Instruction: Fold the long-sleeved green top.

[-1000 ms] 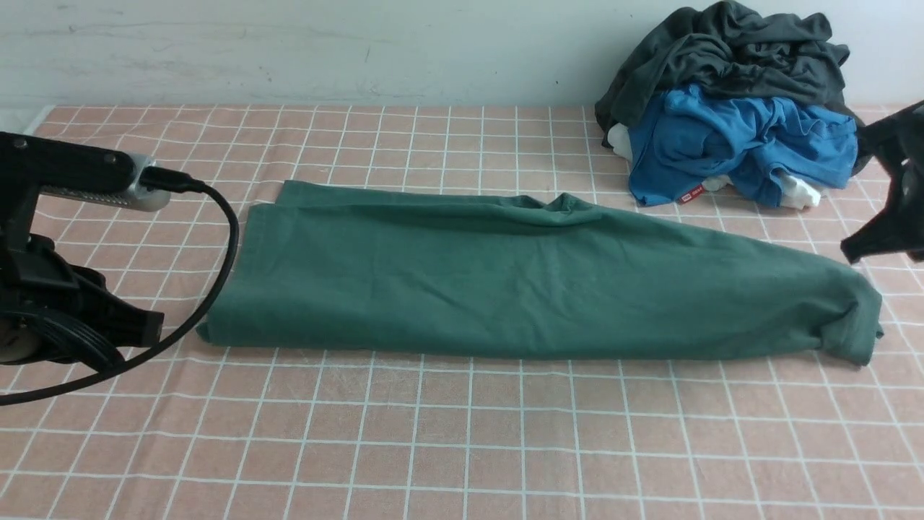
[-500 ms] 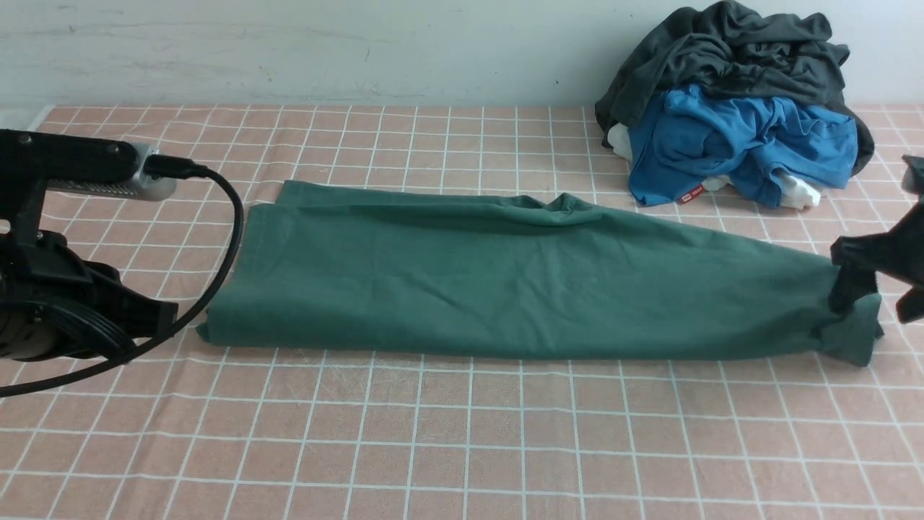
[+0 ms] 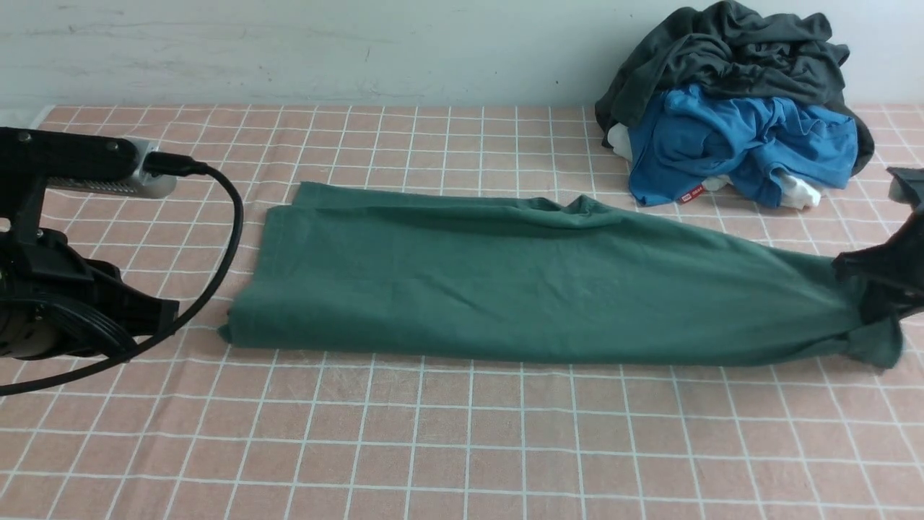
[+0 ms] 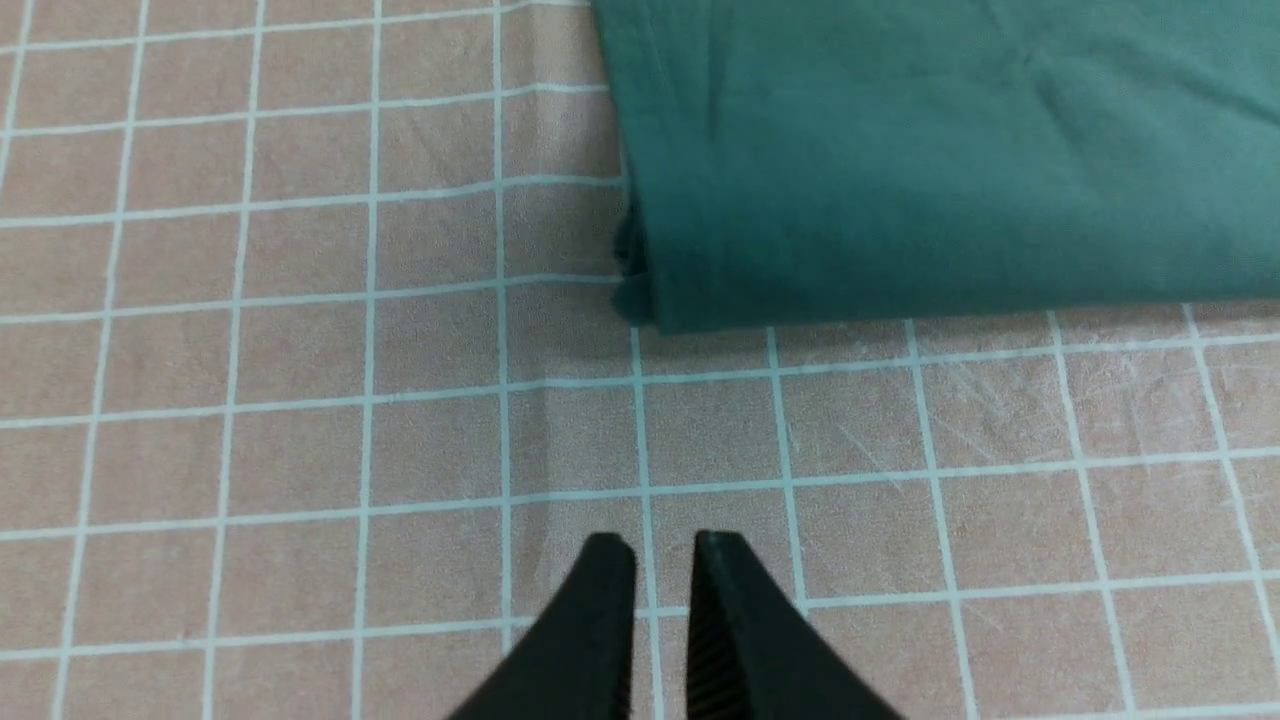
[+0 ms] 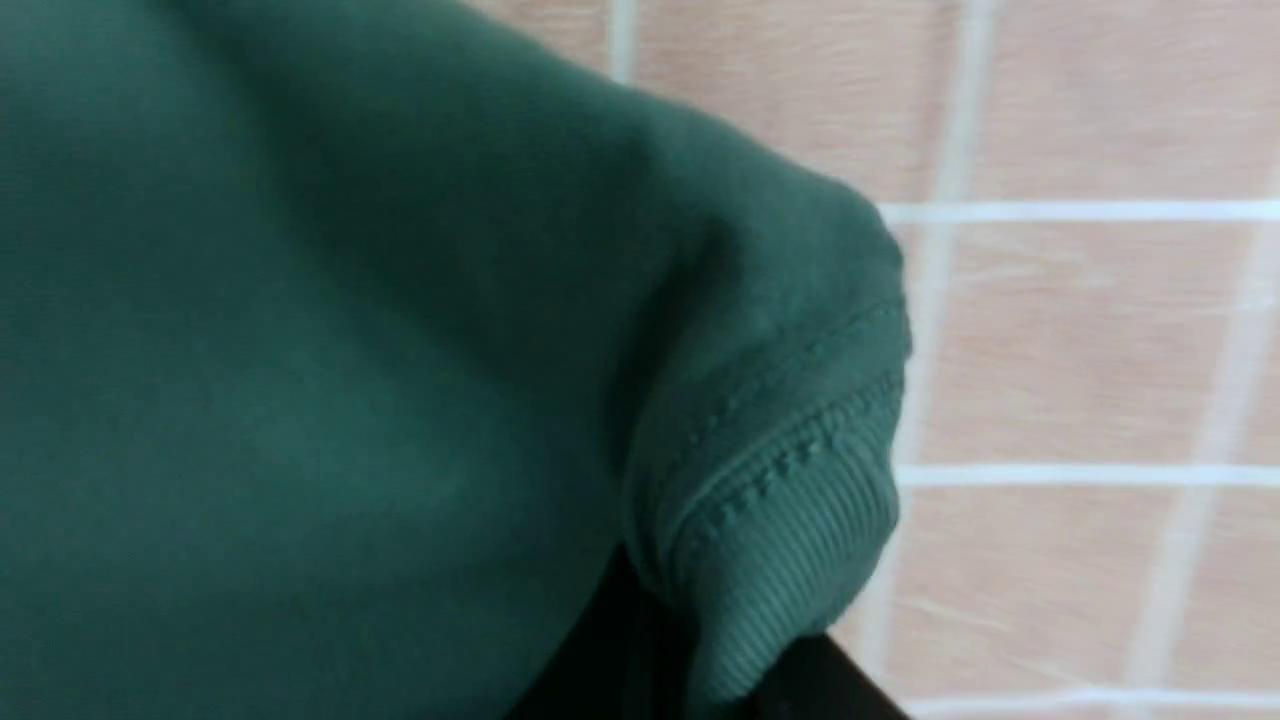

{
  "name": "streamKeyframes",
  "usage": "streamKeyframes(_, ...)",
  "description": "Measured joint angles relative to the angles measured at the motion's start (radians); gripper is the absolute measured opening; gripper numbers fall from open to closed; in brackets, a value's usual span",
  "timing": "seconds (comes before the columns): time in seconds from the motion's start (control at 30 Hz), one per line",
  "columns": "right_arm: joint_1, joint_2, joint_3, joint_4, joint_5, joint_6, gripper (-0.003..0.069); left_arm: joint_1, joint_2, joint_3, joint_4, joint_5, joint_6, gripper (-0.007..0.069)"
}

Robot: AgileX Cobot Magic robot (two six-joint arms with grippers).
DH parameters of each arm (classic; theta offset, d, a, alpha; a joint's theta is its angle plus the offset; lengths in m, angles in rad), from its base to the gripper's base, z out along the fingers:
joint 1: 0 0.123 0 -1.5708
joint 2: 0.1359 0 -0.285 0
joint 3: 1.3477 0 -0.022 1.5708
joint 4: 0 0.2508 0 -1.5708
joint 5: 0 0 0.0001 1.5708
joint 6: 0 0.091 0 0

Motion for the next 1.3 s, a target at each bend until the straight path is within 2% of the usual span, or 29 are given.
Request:
streamKeyframes(0.1, -0.006, -0.09, -0.005, -0.152, 0.015, 0.036, 0.0031, 0.0, 0.001, 0.0, -0.006, 0.002, 0.0, 0.0072)
streamKeyframes(0.17, -0.006, -0.136, -0.037, -0.193, 0.045, 0.068, 0.0031, 0.0, 0.001, 0.0, -0.015, 0.001, 0.0, 0.0072)
streamKeyframes(0.27, 0.006, -0.177, -0.097, -0.175, 0.092, 0.105, 0.0031, 0.0, 0.001, 0.0, -0.029, 0.001, 0.0, 0.0072)
streamKeyframes(0.4, 0.085, -0.209, -0.257, -0.048, 0.21, 0.151, 0.0031, 0.0, 0.001, 0.0, -0.068, 0.001, 0.0, 0.0072)
streamKeyframes(0.47, 0.188, -0.212, -0.343, 0.098, 0.217, 0.16, 0.0031, 0.0, 0.001, 0.0, -0.095, 0.001, 0.0, 0.0072)
streamKeyframes(0.57, 0.34, -0.202, -0.37, 0.248, 0.137, 0.153, 0.0031, 0.0, 0.001, 0.0, -0.111, 0.001, 0.0, 0.0072)
streamKeyframes(0.7, 0.533, -0.131, -0.376, 0.388, -0.017, 0.087, 0.0031, 0.0, 0.001, 0.0, -0.118, 0.001, 0.0, 0.0072)
streamKeyframes(0.87, 0.676, 0.022, -0.402, 0.477, -0.167, 0.043, 0.0034, 0.0, 0.001, 0.0, -0.124, 0.001, 0.0, 0.0072)
streamKeyframes(0.97, 0.724, 0.156, -0.48, 0.493, -0.191, 0.021, 0.0072, 0.0, 0.001, 0.0, -0.128, 0.01, 0.0, 0.0072)
streamKeyframes(1.0, 0.735, 0.218, -0.538, 0.497, -0.176, 0.019, 0.0134, 0.0, 0.001, 0.0, -0.13, 0.022, 0.0, 0.0072)
streamKeyframes(1.03, 0.735, 0.225, -0.546, 0.497, -0.172, 0.019, 0.0143, 0.0, 0.001, 0.0, -0.13, 0.022, 0.0, 0.0072)
streamKeyframes(1.07, 0.735, 0.276, -0.618, 0.498, -0.13, 0.019, 0.023, 0.0, -0.005, 0.0, -0.13, 0.031, 0.001, 0.0072)
streamKeyframes(1.1, 0.735, 0.28, -0.626, 0.498, -0.124, 0.019, 0.024, 0.0, -0.007, 0.0, -0.13, 0.031, 0.001, 0.0072)
streamKeyframes(1.17, 0.734, 0.306, -0.714, 0.496, -0.049, 0.02, 0.0352, 0.0, -0.041, 0.0, -0.13, 0.033, 0.032, 0.0072)
streamKeyframes(1.2, 0.734, 0.307, -0.746, 0.494, -0.017, 0.02, 0.0386, 0.0, -0.058, 0.0, -0.131, 0.034, 0.046, 0.0072)
streamKeyframes(1.3, 0.734, 0.305, -0.834, 0.46, 0.074, 0.019, 0.0417, 0.0, -0.129, -0.001, -0.131, 0.034, 0.102, 0.0072)
